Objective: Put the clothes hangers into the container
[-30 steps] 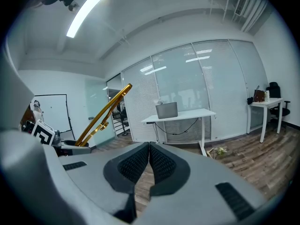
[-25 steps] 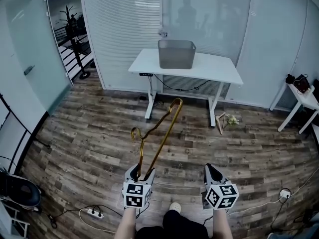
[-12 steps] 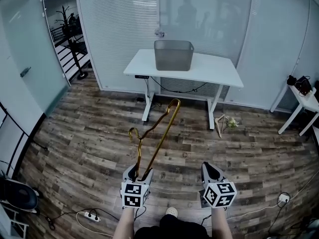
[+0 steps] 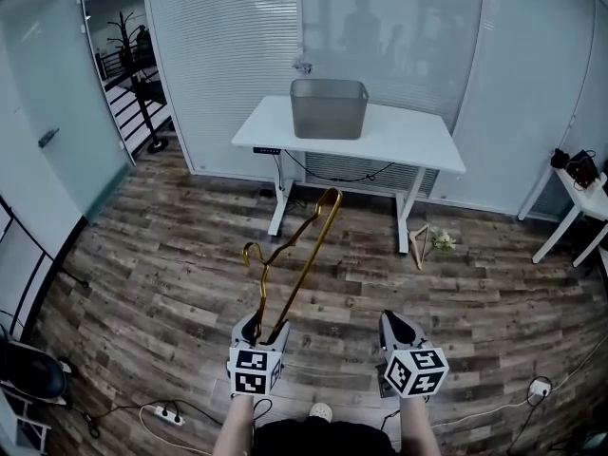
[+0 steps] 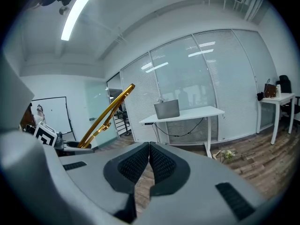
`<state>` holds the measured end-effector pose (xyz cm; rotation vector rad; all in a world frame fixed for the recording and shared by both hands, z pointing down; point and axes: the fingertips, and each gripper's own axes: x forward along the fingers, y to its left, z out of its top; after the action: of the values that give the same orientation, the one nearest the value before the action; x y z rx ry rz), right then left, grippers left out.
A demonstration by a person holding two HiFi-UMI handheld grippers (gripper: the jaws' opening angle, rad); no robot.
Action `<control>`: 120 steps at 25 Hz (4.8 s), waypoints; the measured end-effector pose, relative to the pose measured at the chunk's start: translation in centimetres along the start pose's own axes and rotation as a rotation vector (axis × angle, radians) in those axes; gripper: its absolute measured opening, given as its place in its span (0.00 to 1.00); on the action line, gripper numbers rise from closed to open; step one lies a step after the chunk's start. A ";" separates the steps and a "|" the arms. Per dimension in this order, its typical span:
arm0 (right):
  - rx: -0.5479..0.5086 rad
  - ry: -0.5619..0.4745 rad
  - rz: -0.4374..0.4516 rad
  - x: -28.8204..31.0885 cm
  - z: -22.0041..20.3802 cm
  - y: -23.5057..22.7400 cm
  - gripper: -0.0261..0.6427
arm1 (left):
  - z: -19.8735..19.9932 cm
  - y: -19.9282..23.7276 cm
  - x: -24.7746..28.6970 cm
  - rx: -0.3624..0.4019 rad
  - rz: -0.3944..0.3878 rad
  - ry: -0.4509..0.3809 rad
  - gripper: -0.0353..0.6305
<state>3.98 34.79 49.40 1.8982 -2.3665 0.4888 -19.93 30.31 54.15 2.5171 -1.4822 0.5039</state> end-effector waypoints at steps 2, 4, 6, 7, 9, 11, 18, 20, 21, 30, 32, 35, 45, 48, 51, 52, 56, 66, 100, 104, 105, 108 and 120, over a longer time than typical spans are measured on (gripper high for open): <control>0.004 0.010 0.009 0.1 -0.5 -0.1 0.08 | -0.4 -0.4 0.1 0.000 0.003 0.007 0.45; 0.005 0.014 0.014 0.1 -0.8 -0.1 0.08 | -0.6 -0.8 -0.1 -0.005 0.001 0.008 0.45; 0.008 0.014 0.019 0.1 -0.9 0.1 0.08 | -0.8 -0.9 -0.3 -0.007 -0.003 0.012 0.45; 0.011 0.015 0.020 0.2 -1.0 0.2 0.08 | -1.0 -0.9 -0.3 -0.006 -0.003 0.017 0.45; 0.015 0.022 0.021 0.2 -1.4 0.0 0.08 | -1.2 -0.9 -0.2 -0.004 -0.001 0.026 0.45; 0.018 0.030 0.022 0.2 -1.7 -0.3 0.08 | -1.2 -0.9 -0.1 -0.003 0.002 0.026 0.45; 0.020 0.022 0.018 1.8 -1.0 -1.1 0.08 | -0.1 0.0 1.5 0.006 0.010 0.018 0.45; 0.021 0.022 0.016 2.4 -0.9 -1.3 0.08 | -0.1 0.3 2.2 0.007 0.011 0.026 0.45; 0.021 0.026 0.016 2.7 -0.9 -1.3 0.08 | -0.2 0.5 2.5 0.006 0.011 0.030 0.45; 0.031 0.030 -0.025 7.6 1.1 -4.8 0.08 | 1.8 2.4 8.6 -0.007 0.001 0.037 0.45; 0.029 0.026 -0.036 8.8 2.0 -6.0 0.08 | 2.8 2.6 10.2 0.001 -0.003 0.032 0.45; 0.030 0.016 -0.050 10.8 3.3 -6.9 0.08 | 4.2 3.5 12.4 0.006 -0.008 0.028 0.45; 0.029 0.006 -0.068 16.9 7.0 -9.3 0.08 | 8.3 5.6 19.0 0.014 -0.032 0.019 0.45; 0.033 0.004 -0.075 18.5 7.7 -10.0 0.08 | 9.1 6.1 20.8 0.017 -0.040 0.024 0.45; 0.035 0.007 -0.080 20.1 8.2 -10.5 0.08 | 9.7 6.8 22.4 0.020 -0.048 0.028 0.45; 0.037 0.009 -0.081 20.6 8.4 -10.7 0.08 | 9.9 7.0 22.9 0.021 -0.049 0.030 0.45; 0.041 0.016 -0.088 22.6 8.9 -11.3 0.08 | 10.6 7.9 25.0 0.021 -0.058 0.039 0.45; 0.047 0.009 -0.107 28.0 10.2 -12.6 0.08 | 12.3 10.8 30.4 0.033 -0.078 0.039 0.45; 0.044 0.045 -0.085 37.5 10.5 -14.1 0.08 | 12.3 15.9 37.3 0.036 -0.059 0.074 0.45; 0.044 0.039 -0.080 39.5 11.5 -16.0 0.08 | 13.6 15.5 39.9 0.031 -0.059 0.066 0.45; 0.041 0.040 -0.077 40.1 11.8 -16.5 0.08 | 14.0 15.5 40.7 0.032 -0.058 0.066 0.45; 0.039 0.043 -0.073 42.2 12.9 -18.2 0.08 | 15.1 15.5 43.0 0.035 -0.051 0.063 0.45; 0.063 0.016 -0.008 50.4 18.0 -22.8 0.08 | 20.0 17.4 50.9 0.032 0.006 0.046 0.45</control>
<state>16.61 -21.97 49.47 1.9210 -2.3600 0.5818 -8.43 -25.94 54.33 2.5084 -1.4775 0.5865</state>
